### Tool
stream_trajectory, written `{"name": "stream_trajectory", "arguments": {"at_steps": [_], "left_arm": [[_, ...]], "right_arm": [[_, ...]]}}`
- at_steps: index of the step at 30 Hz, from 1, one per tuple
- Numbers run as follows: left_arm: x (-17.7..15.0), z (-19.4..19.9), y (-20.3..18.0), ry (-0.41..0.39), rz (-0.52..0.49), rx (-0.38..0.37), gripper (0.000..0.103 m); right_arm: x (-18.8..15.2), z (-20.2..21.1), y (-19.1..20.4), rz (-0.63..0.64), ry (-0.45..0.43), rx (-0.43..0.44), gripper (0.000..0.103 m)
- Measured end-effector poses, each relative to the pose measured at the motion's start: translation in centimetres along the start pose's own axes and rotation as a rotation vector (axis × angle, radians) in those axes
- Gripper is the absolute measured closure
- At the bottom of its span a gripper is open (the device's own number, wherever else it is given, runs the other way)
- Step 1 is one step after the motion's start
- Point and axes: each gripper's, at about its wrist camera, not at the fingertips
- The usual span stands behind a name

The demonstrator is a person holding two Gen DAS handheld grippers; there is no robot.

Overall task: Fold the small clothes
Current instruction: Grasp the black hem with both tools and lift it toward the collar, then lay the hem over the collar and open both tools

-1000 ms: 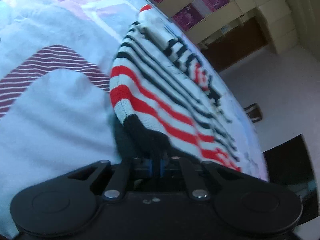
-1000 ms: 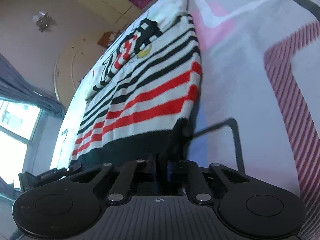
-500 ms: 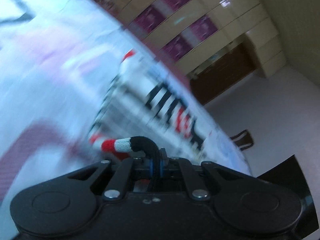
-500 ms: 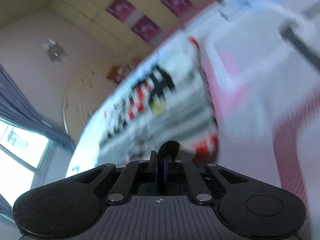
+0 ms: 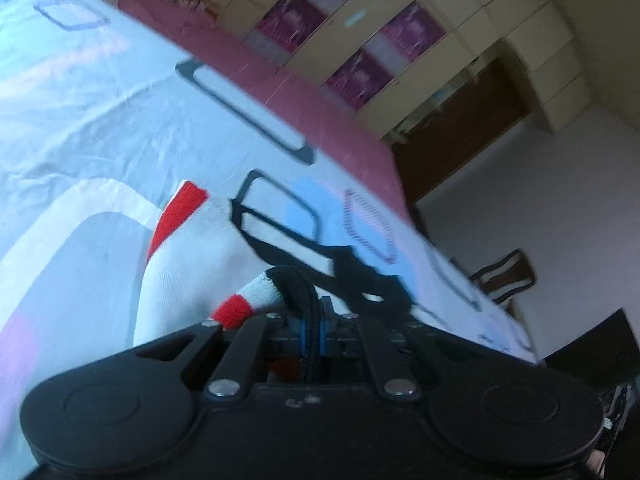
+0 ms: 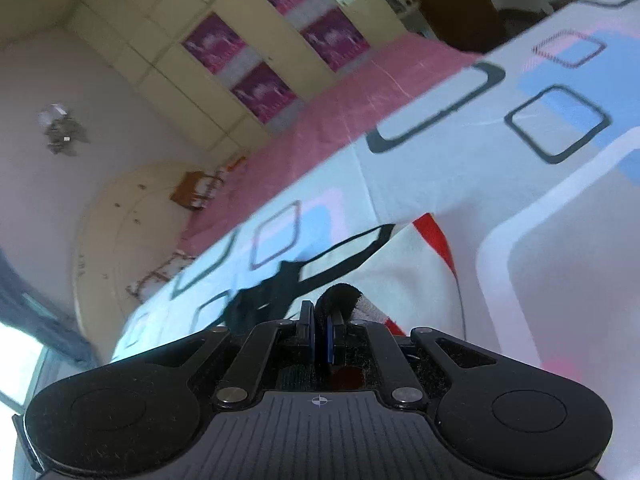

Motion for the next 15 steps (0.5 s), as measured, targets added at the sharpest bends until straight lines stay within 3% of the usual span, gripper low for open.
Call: {"name": "stream_trajectory", "arguments": {"at_steps": [2,3,5,6,10,11,13,15], "left_arm": [[0.4,-1.6,0.8,0.022,-0.018,-0.005,0.095],[0.4,-2.0,0.7,0.019,-0.04,-0.002,0.087],[0.2,-1.9,0.4,-0.01,-0.108,0.008,0.073],[0.0,-1.6,0.1,-0.026,-0.15,0.006,0.07],[-0.5,-1.3,-0.7,-0.031,-0.26,0.014,0.064],[-0.5,-1.2,-0.7,-0.037,-0.258,0.004,0.061],[0.2,-1.6,-0.5,-0.063,-0.235,-0.003,0.044],[0.8,-2.0,-0.3,-0.058,-0.236,0.02,0.043]], "right_arm": [[0.5,-2.5,-0.7,0.036,0.029,0.001,0.097],[0.8,-3.3,-0.5,0.079,0.039,-0.03,0.093],[0.8,-3.3,0.3,0.169,0.004,-0.105,0.025],[0.6,-2.7,0.6,0.224,-0.058,-0.104,0.024],[0.3,-2.9,0.2,0.304,-0.046,-0.096,0.027],[0.2,-3.1,-0.1,0.313,-0.033,-0.095,0.03],[0.3,-3.2,-0.4,0.306,-0.031,-0.07,0.031],[0.2,-2.3,-0.3,0.337,-0.038,-0.101,0.031]]}}
Point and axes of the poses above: each gripper's, at about its wrist camera, not at the fingertips, and z roughly against the way its jaws point, y to its left, x to its top, and after that the axes turned 14 degrees about z, right-handed
